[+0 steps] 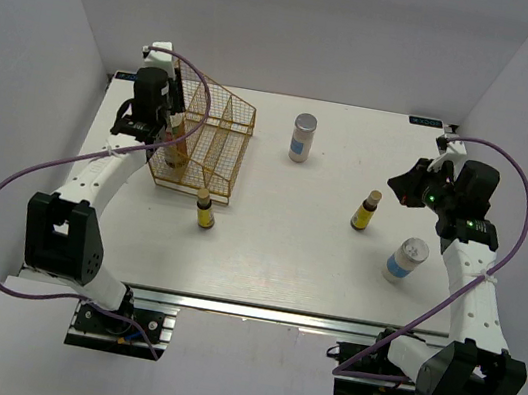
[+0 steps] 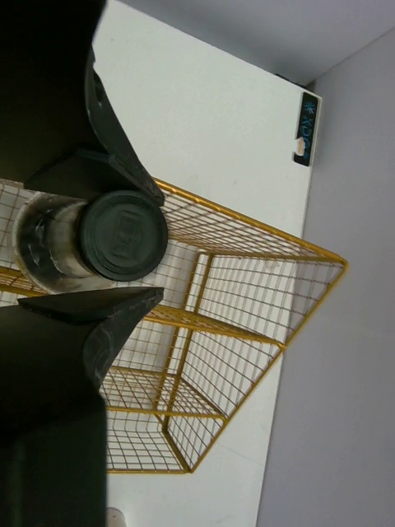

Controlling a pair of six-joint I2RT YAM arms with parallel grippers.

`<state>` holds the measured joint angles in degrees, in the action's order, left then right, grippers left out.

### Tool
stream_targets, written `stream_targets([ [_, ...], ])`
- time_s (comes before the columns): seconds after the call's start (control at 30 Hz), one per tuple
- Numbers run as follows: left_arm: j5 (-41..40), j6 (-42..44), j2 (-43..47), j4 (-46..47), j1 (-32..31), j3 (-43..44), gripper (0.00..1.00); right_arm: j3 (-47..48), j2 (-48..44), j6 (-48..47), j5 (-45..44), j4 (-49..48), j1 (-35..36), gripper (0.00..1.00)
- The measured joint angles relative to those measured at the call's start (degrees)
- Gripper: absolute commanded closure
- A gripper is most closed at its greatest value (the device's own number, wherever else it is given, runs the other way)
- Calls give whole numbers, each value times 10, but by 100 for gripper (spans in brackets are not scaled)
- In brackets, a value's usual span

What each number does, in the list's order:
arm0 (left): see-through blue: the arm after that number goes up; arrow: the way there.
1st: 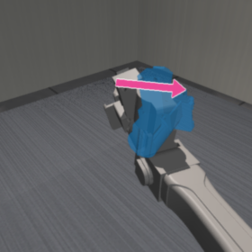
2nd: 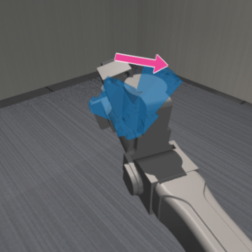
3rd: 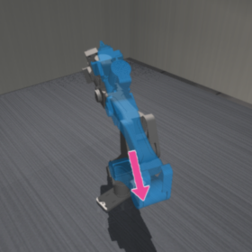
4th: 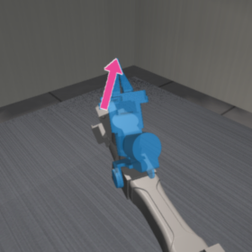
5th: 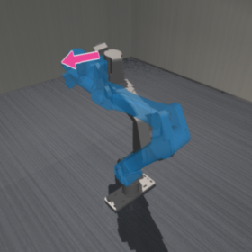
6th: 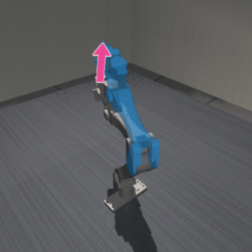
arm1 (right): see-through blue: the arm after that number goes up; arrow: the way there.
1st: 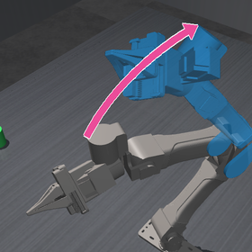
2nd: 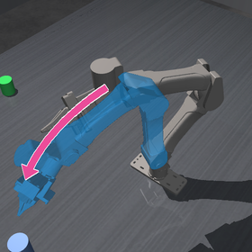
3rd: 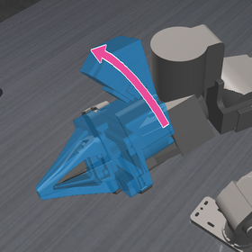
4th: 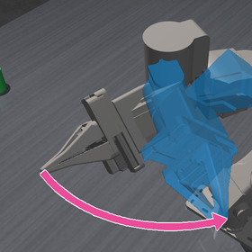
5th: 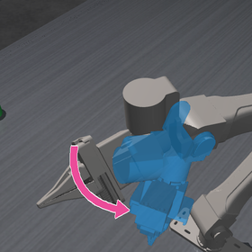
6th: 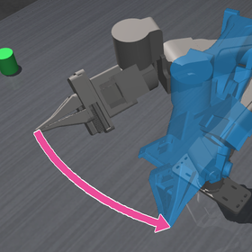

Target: Organize the condiment bottles

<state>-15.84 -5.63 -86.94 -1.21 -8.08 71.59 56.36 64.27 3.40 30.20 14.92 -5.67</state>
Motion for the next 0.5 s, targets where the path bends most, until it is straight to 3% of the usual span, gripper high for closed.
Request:
stream_targets([
  [0.1,4,-4,6,9,0,0,32,0,0,0,0,0,0,90],
  [0.3,13,-9,41,33,0,0,23,0,0,-1,0,0,0,83],
  [0.5,23,-9,58,32,0,2,19,0,0,-20,25,1,0,45],
])
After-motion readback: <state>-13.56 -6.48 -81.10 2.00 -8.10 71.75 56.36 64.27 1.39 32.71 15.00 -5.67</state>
